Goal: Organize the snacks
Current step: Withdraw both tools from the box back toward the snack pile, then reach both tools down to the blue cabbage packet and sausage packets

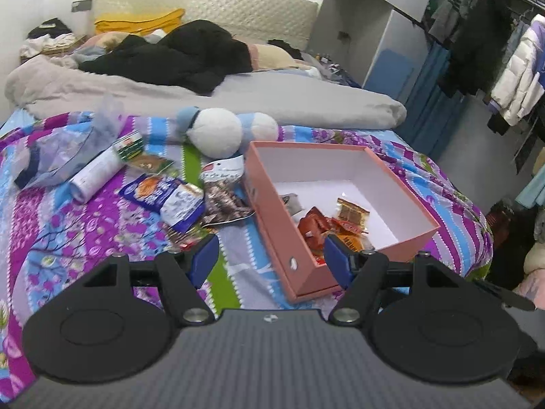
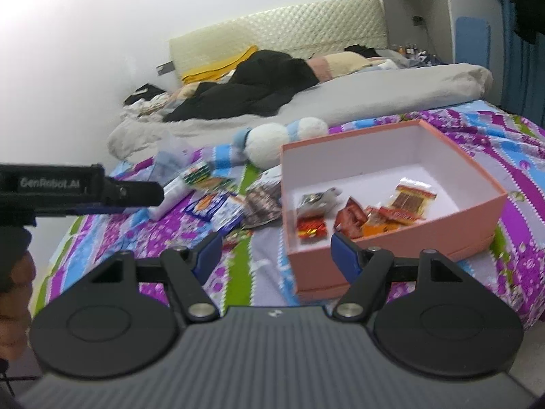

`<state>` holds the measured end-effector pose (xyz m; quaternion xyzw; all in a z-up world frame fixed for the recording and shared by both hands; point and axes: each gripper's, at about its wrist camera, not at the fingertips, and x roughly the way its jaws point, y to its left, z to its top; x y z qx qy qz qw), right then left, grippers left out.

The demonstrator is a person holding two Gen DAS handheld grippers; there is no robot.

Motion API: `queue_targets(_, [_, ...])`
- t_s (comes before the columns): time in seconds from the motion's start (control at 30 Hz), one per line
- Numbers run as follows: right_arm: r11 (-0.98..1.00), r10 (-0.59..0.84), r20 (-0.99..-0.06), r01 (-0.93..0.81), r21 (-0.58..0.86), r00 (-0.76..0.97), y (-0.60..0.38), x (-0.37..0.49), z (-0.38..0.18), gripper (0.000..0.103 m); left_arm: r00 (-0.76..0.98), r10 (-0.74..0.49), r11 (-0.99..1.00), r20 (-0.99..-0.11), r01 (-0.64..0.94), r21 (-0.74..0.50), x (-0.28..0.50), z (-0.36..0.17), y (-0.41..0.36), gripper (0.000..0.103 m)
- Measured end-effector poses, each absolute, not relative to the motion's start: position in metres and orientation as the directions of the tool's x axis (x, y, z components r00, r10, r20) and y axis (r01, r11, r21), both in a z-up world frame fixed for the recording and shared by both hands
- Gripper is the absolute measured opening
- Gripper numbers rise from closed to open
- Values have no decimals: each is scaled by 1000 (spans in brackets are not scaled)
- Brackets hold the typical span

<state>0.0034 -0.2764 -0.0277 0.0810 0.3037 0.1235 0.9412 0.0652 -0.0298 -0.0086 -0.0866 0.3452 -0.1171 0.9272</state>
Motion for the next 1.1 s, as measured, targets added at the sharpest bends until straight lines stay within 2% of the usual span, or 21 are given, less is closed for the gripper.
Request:
queue_targets(0.23, [943, 332, -561, -261, 206, 758, -255, -19, -38, 72, 746, -227, 970, -627, 117, -212, 44, -11, -16, 73])
queue_targets(0.33, [939, 342, -572, -286, 189, 745, -250, -27, -42, 72, 751, -225, 962, -621, 71, -263, 41, -12, 4, 73])
queue_targets(0.57, [937, 348, -569, -284, 202, 745, -248, -25, -44, 72, 739, -189, 966, -647, 21, -257, 45, -20, 26, 73])
queue_targets(0.7, [935, 355, -567, -298, 194, 744, -239, -19, -47, 72, 724, -185, 964, -665, 1, -267, 56, -31, 34, 74])
queue_targets(0.8, [932, 360, -570, -313, 182, 739, -231, -11, -50, 72, 713, -180, 960, -677, -24, -280, 70, -42, 42, 82])
queue_targets(1.1, [907, 399, -601, -395, 146, 692, -191, 26, -68, 71, 670, -148, 945, -727, -119, -303, 131, -83, 74, 82])
